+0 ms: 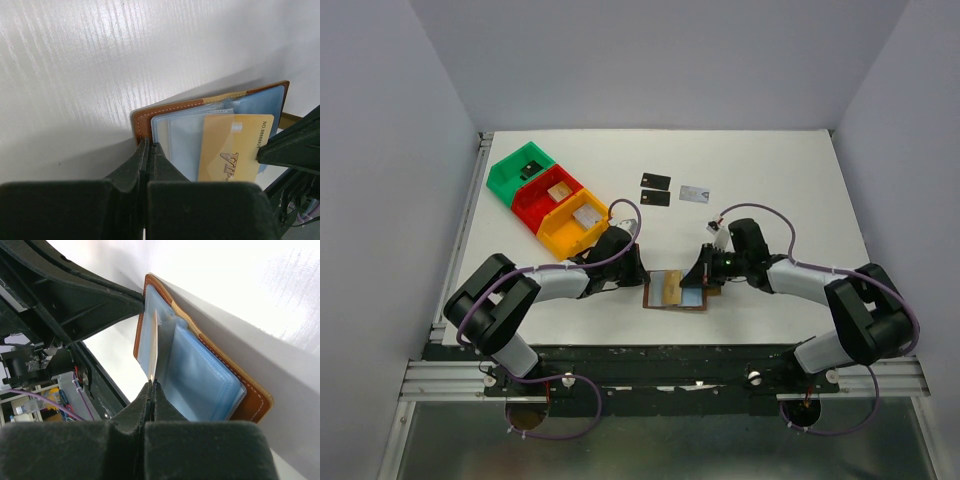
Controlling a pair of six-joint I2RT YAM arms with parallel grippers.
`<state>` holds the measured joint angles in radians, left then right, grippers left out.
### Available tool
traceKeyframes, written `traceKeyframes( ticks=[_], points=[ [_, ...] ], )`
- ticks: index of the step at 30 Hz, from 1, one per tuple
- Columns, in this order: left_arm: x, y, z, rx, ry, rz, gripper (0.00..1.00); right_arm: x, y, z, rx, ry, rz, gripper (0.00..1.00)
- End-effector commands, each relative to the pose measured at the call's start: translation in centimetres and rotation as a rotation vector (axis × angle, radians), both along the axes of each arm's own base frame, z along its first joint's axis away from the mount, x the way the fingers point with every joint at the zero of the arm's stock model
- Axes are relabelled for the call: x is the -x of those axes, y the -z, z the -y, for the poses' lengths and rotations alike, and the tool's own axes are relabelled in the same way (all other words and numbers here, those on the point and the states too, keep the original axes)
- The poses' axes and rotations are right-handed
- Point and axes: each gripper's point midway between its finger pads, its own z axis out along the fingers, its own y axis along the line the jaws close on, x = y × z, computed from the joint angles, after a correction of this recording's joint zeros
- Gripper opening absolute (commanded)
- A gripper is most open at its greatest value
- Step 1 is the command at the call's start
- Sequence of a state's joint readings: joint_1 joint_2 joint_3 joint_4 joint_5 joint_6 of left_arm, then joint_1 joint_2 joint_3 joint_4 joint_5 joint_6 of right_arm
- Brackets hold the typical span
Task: Take the credit cards out of the card holder
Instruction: Remove the credit card from the card holder.
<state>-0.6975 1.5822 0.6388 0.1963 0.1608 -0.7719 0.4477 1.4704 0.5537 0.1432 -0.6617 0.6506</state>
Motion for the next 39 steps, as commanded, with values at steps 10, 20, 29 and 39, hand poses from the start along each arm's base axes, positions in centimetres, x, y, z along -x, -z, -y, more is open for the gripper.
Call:
traceKeyframes(
  ticks=[10,20,29,39],
  points=[
    [1.7,2.1,-2.9,-0.126,-0.025,-0.062,0.0,0.2,-1.3,2.6,0.108,0.076,0.05,0.0],
    [-0.5,-2.5,-0.5,-0.034,0.005,0.036,0.4,0.9,-4.5,4.7,0.192,0.093,0.143,0.0],
    [-1.6,-12.2,2.1,0.163,0.044,0.228,0.96,1.4,-9.0,5.8,0.217,0.055,0.299,0.0],
    [2.0,-23.5,-0.6,0.587,0.308,0.58,0.99,6.8,-16.8,2.9,-0.044,-0.273,0.378,0.0]
  ],
)
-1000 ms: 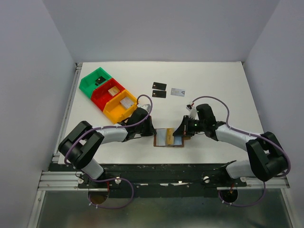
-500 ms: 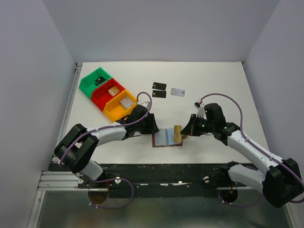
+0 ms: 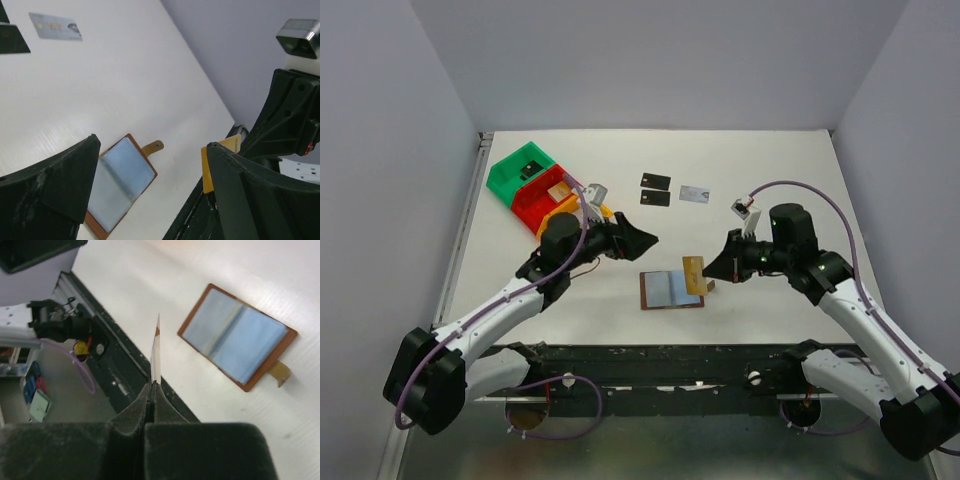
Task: Take the credit cards out of the card holder
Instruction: Remove the credit card from the card holder, then place the credit card at the center of the board.
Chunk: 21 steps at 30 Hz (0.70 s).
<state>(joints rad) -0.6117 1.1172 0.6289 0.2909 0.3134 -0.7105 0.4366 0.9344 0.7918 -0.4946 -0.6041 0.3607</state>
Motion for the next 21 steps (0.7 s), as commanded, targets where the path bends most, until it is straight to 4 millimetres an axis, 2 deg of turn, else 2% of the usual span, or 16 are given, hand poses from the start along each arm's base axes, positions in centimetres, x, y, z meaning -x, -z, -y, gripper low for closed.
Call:
traceKeyframes(
  ticks=[1,6,10,13,21],
  points=[
    [4.1,-5.9,0.1,0.206,0.321,0.206,0.99,4.1,-3.6,-0.9,-0.087,-0.226,-0.003,0.0],
    [8.1,-8.3,1.0,0.246,0.625,0.259,0.95,6.4,-5.1,-1.2,-0.094,-0.349,0.002,0.0],
    [9.5,-9.1,1.2,0.263,0.756,0.266,0.9,7.8,-5.5,-1.6,-0.078,-0.42,0.005,0.0],
    [10.5,-9.3,1.9,0.268,0.835,0.262,0.86,7.9,-5.6,-1.7,-0.069,-0.431,0.008,0.0],
    [13.2,-6.7,4.7,0.199,0.994,0.188,0.73,8.0,-6.0,-2.3,-0.047,-0.476,0.014,0.0]
  ],
)
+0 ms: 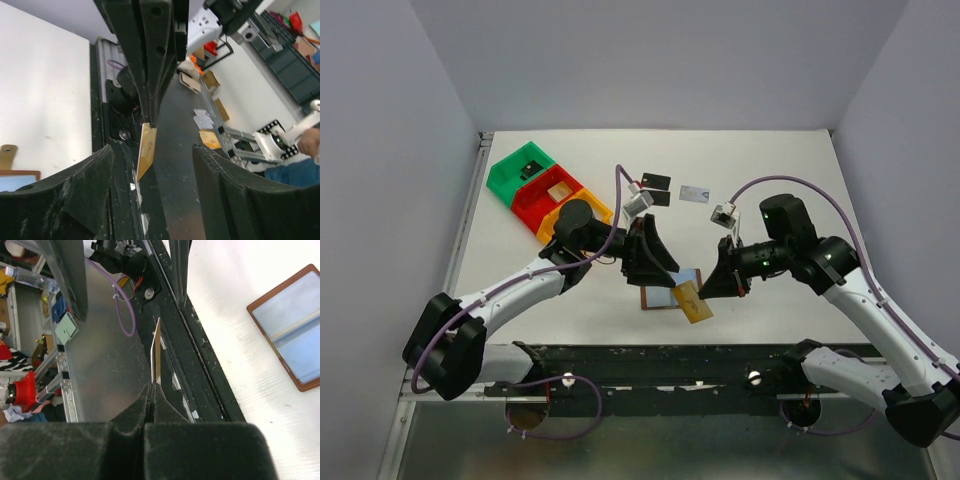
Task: Take the credit cards out of the card holder
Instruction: Place the credit card at the center of the board.
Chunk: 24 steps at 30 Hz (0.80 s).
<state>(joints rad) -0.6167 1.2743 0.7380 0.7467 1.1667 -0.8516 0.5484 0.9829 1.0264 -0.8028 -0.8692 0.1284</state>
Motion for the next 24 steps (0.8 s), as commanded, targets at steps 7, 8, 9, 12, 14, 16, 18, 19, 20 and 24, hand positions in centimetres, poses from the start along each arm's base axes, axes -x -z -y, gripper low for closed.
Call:
traceKeyframes(
  ticks=[7,8,9,12,14,16,18,19,20,24],
  points=[
    [2.1,2.3,1.7,-0.082,0.143,0.021,0.67,0.8,-0.6,-0.4,0.01,-0.067,0.007,0.0],
    [2.1,2.5,1.8,-0.084,0.148,0.018,0.65,0.9,-0.6,-0.4,0.009,-0.068,0.006,0.0],
    [2.2,2.6,1.9,-0.086,0.154,0.014,0.63,0.8,-0.6,-0.4,0.008,-0.067,0.009,0.0],
    [2.4,2.8,2.2,-0.092,0.173,0.006,0.55,0.8,-0.6,-0.5,0.007,-0.068,0.008,0.0],
    [2.6,2.9,2.4,-0.096,0.184,0.001,0.47,0.8,-0.6,-0.5,0.006,-0.069,0.009,0.0],
    [2.8,3.1,2.5,-0.097,0.198,0.0,0.39,0.8,-0.7,-0.6,0.005,-0.07,0.012,0.0],
    [3.0,3.1,2.7,-0.098,0.21,-0.001,0.26,0.7,-0.7,-0.6,0.003,-0.071,0.012,0.0],
    [3.1,3.1,2.7,-0.097,0.215,-0.001,0.18,0.8,-0.7,-0.6,0.003,-0.072,0.01,0.0],
    [3.2,3.1,2.7,-0.093,0.219,0.0,0.11,0.7,-0.7,-0.6,0.004,-0.071,0.011,0.0],
    [3.3,2.8,2.6,-0.071,0.213,0.01,0.0,-0.1,-0.7,-0.4,0.026,-0.014,0.031,0.1]
  ],
)
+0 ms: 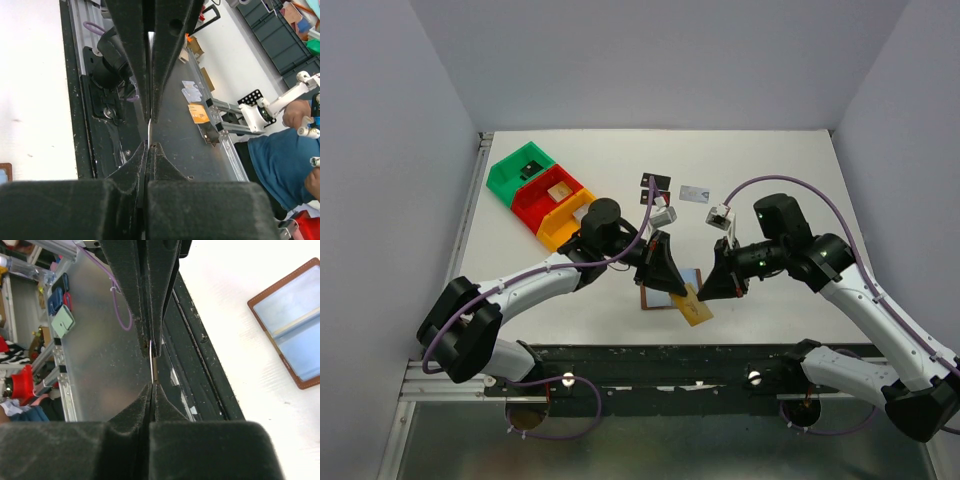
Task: Take the credit cards out of the card holder
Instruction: Place the credit card at the center of the board.
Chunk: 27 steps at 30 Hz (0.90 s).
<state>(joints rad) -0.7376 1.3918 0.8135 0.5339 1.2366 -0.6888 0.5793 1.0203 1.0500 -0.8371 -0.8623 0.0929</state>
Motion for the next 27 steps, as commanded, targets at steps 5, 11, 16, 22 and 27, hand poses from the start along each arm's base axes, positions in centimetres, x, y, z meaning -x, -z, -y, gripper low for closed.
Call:
traceKeyframes(
  ticks=[5,11,16,22,27],
  points=[
    [-1.2,-1.5,-0.3,0.08,-0.098,0.046,0.0,-3.5,-3.2,0.7,-0.016,0.252,0.145,0.54],
    [-7.1,-4.3,-4.0,0.274,-0.437,-0.054,0.0,-6.2,-6.1,1.7,-0.185,0.494,0.258,0.62],
    [-8.3,-6.5,-6.1,0.433,-0.477,-0.135,0.0,-6.1,-4.9,0.1,-0.291,0.482,0.163,0.64],
    [-8.6,-7.1,-6.4,0.456,-0.504,-0.138,0.0,-6.5,-3.9,-0.6,-0.355,0.493,0.127,0.65],
    [-8.1,-7.5,-6.6,0.468,-0.498,-0.122,0.0,-7.2,-3.8,-1.1,-0.368,0.5,0.114,0.65]
  ],
)
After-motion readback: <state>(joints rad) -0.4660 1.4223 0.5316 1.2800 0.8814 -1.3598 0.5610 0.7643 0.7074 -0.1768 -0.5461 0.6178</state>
